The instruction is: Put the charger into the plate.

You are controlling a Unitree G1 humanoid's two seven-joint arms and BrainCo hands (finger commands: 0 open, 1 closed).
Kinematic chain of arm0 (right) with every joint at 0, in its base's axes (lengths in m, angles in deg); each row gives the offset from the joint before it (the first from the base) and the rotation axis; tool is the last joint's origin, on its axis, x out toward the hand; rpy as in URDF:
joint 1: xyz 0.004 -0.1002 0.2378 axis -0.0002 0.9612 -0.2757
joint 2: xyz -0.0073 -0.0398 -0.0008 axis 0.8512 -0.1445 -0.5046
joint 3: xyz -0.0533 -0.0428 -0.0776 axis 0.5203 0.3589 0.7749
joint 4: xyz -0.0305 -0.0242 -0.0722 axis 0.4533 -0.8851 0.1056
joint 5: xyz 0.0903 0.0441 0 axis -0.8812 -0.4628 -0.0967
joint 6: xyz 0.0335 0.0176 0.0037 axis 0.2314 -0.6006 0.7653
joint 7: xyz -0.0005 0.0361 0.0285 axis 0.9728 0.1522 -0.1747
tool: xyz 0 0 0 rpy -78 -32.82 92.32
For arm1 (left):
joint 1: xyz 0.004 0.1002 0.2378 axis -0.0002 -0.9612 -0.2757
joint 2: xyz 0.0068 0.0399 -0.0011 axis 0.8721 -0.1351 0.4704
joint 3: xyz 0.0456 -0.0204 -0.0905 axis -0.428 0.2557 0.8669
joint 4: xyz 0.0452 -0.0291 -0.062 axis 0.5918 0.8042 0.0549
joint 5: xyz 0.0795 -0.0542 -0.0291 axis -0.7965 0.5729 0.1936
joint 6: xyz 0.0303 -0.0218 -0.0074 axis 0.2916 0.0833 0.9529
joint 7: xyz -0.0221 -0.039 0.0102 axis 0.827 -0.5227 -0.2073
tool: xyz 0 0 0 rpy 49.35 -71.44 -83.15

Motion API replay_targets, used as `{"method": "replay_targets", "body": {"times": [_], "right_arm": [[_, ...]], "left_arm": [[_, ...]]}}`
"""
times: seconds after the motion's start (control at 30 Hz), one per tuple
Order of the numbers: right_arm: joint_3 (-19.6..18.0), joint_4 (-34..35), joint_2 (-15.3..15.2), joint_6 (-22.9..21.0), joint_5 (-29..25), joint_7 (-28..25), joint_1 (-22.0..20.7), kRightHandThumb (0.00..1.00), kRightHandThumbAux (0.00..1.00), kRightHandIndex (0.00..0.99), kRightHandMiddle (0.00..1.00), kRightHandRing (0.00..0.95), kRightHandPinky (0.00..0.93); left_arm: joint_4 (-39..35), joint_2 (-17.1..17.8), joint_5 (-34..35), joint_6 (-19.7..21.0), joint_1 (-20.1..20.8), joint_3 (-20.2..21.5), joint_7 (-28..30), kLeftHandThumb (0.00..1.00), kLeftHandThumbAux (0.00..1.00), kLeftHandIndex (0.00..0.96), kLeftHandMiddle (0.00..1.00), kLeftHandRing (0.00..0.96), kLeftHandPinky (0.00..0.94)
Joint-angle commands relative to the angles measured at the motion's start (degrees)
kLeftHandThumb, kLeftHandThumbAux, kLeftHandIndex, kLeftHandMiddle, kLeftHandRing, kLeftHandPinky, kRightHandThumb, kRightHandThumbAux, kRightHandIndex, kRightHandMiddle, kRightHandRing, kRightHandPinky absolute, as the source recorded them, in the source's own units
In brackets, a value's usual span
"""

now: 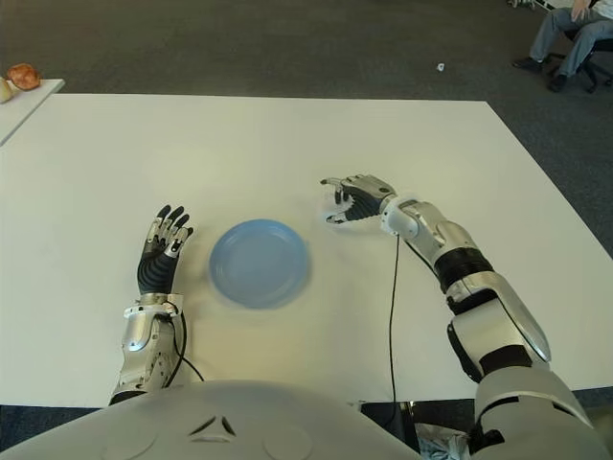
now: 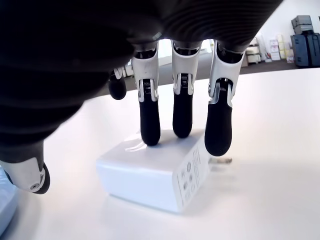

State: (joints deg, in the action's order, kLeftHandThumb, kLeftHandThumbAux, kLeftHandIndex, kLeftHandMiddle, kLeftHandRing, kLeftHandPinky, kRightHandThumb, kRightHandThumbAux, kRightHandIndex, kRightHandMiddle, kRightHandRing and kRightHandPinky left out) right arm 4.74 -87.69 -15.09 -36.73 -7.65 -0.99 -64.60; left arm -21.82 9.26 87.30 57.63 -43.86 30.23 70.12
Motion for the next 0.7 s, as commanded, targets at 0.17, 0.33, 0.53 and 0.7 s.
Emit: {"method": "replay_targets", "body": {"times": [0.17, 0.33, 0.53, 0.7], "right_arm": [[0.09, 6.58, -5.18, -2.56, 1.41, -8.02, 10.02, 0.0, 0.532, 0.0, 0.576, 0.618, 0.497], [-1.44, 9.76, -6.8, -2.52, 1.46, -8.41, 12.51, 0.0, 0.546, 0.0, 0.578, 0.617, 0.479], [-2.7, 11.05, -7.63, -1.34, 1.59, -7.07, 14.35, 0.0, 0.555, 0.0, 0.584, 0.617, 0.466], [-3.61, 11.46, -7.84, -0.68, 1.66, -6.48, 15.25, 0.0, 0.557, 0.0, 0.578, 0.612, 0.455]], "left_arm": [[8.58, 0.13, 1.96, 7.56, -5.78, 2.53, 0.91, 0.0, 0.595, 0.086, 0.133, 0.118, 0.15], [8.61, 0.01, 1.69, 7.76, -5.6, 2.8, 1.07, 0.0, 0.589, 0.082, 0.129, 0.114, 0.146], [8.55, 0.12, 1.29, 7.95, -5.22, 2.95, 0.93, 0.0, 0.588, 0.079, 0.129, 0.113, 0.144], [8.35, 0.28, 0.68, 8.15, -5.16, 2.81, 0.41, 0.0, 0.588, 0.075, 0.127, 0.111, 0.136]]}}
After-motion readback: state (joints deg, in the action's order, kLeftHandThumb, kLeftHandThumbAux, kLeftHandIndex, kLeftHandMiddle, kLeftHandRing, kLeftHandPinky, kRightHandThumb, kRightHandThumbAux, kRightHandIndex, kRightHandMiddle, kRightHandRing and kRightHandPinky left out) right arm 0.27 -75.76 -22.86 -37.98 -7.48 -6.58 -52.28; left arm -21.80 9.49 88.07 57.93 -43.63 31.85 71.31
